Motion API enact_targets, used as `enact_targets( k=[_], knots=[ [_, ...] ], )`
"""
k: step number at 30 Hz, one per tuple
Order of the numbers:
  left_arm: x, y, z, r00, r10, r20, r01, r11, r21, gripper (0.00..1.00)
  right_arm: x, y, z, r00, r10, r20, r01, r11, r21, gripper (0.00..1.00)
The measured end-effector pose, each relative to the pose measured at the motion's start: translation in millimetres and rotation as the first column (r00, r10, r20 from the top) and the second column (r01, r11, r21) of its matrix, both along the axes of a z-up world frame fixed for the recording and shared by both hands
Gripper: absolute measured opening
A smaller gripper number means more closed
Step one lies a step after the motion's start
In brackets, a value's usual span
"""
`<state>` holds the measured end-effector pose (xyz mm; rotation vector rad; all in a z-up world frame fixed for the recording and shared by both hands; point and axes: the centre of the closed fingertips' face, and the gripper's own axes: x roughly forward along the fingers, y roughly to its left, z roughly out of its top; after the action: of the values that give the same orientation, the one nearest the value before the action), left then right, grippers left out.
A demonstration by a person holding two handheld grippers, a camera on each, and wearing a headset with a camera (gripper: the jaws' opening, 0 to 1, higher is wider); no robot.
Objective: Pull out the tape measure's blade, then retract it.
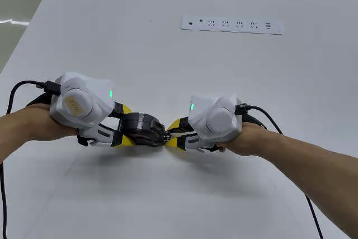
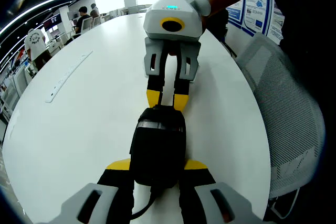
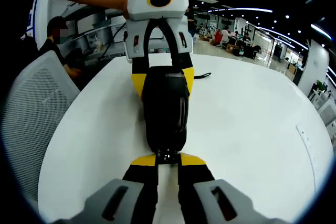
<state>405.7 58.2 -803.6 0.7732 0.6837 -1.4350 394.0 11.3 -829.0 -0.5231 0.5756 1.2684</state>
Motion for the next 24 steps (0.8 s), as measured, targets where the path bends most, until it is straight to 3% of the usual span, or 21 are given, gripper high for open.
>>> enact_targets(
  k=[24],
  knots=[
    [-0.6, 0.9, 0.5, 1.000, 0.000, 0.002, 0.000, 1.000, 0.000, 0.30, -0.9, 0.2, -0.1, 1.000, 0.015, 0.008, -0.015, 1.000, -0.023, 0.12]
  ],
)
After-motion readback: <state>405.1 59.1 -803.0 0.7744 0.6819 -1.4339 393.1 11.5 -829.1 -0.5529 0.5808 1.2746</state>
